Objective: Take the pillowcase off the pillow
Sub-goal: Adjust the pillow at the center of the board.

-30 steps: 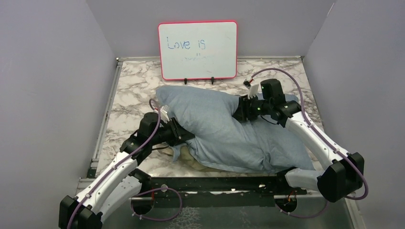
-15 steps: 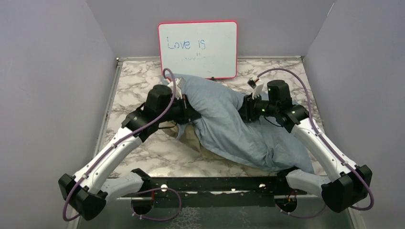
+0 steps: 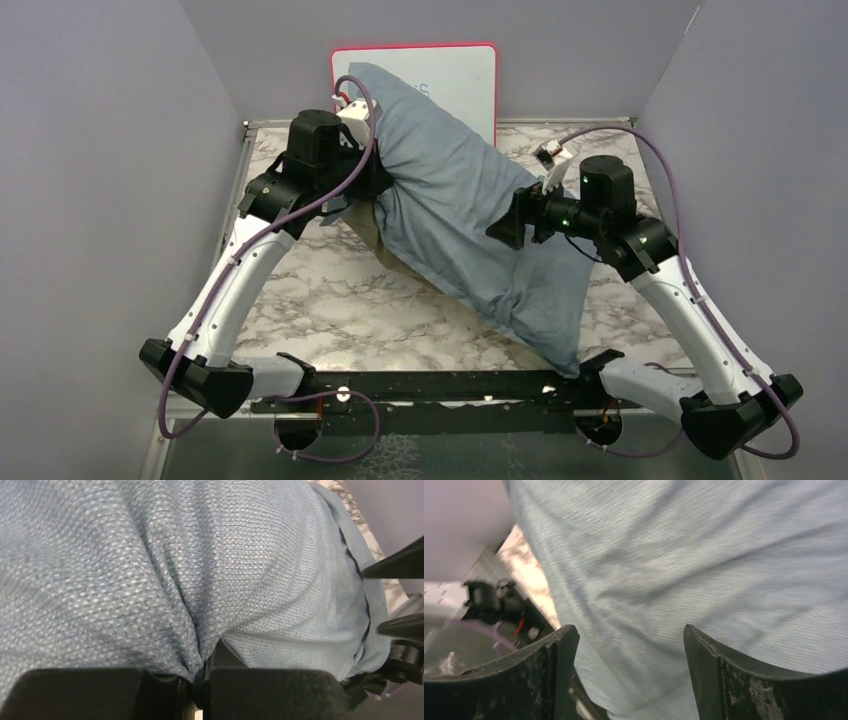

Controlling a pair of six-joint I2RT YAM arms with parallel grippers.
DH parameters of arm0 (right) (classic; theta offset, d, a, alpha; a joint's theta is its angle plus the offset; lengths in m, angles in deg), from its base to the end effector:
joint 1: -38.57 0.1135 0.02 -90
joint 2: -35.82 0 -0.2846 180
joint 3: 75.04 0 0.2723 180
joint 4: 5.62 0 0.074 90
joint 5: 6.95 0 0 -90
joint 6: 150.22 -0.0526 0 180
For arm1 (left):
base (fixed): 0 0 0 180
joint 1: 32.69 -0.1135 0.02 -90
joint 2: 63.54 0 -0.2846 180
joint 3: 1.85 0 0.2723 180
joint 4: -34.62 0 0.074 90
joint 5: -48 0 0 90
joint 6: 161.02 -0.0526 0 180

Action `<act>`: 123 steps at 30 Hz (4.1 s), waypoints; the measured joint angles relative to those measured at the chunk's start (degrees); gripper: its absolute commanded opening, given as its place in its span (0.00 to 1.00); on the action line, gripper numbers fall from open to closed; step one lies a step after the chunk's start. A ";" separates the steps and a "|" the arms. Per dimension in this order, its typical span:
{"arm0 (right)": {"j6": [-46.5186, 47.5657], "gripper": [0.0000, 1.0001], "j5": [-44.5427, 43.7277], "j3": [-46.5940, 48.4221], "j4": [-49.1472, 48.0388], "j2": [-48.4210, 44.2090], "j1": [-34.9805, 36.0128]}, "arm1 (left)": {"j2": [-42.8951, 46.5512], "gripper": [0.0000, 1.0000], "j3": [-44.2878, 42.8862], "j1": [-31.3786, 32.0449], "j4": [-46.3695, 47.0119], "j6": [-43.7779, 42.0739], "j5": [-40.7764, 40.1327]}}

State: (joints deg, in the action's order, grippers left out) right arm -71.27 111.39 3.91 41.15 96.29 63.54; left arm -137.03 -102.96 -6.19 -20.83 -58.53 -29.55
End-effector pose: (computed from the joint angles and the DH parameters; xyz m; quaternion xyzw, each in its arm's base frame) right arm 0.2106 0.1256 0.3904 -0.2255 0.8110 0.3536 0.4079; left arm 0.2556 -0.1401 0.4541 0.1594 0.8382 -0.2588 0.4528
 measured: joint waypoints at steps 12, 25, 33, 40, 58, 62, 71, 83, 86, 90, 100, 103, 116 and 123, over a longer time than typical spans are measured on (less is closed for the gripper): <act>0.24 1.00 -20.68 12.52 5.99 14.47 -4.09 | 6.43 0.00 7.45 -2.40 0.13 -6.78 3.21; 14.51 1.00 8.83 24.87 4.57 32.89 -9.86 | 9.79 0.00 13.11 -2.89 0.26 -7.21 4.59; 15.63 0.58 20.26 23.93 1.31 41.13 -8.98 | 10.16 0.00 14.49 -2.89 0.20 -7.19 5.68; 9.79 0.00 14.16 18.67 -4.98 38.58 -4.76 | 9.40 0.00 14.99 -2.89 -0.76 -6.93 6.14; -11.08 0.01 0.11 8.76 -4.37 6.43 -3.37 | -15.10 0.00 -27.28 -7.39 -3.19 -4.24 4.61; -14.51 0.01 -1.95 5.01 -3.54 0.35 -3.34 | -25.27 0.00 -36.02 -7.23 -2.62 -0.48 13.25; -23.87 0.01 -15.58 -8.22 -0.76 -11.15 -3.93 | -48.78 0.37 -50.62 0.22 -1.49 4.28 20.50; -33.62 0.01 -30.03 -16.09 1.53 -13.35 -3.91 | -44.26 0.98 -34.99 6.21 5.90 4.35 16.04; -33.94 0.01 -29.09 -17.14 -0.22 -12.79 -3.91 | -36.39 0.98 -25.86 6.73 4.83 2.43 10.16; -32.96 0.01 -26.95 -17.11 -2.05 -10.86 -3.91 | -18.88 0.98 -11.72 6.16 4.72 0.72 2.64; -31.10 0.01 -23.67 -16.96 -3.74 -8.24 -3.93 | 31.04 0.98 35.82 5.62 6.64 14.80 -1.11; -30.58 0.01 -23.15 -16.68 -3.78 -7.91 -3.93 | 38.75 0.98 45.94 5.62 7.45 20.20 3.67; -28.48 0.01 -18.88 -12.87 -2.36 -5.64 -3.98 | 39.12 0.21 59.78 5.77 15.13 28.89 12.85; -26.38 0.00 -21.35 -11.21 0.46 -9.42 -3.98 | 29.66 0.00 52.41 6.05 16.65 27.10 5.07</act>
State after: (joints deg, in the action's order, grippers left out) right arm -97.65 90.04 -7.30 41.61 86.87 59.56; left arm -107.37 -50.54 -0.14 -4.18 -31.43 -24.48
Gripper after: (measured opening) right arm 0.023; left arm 0.010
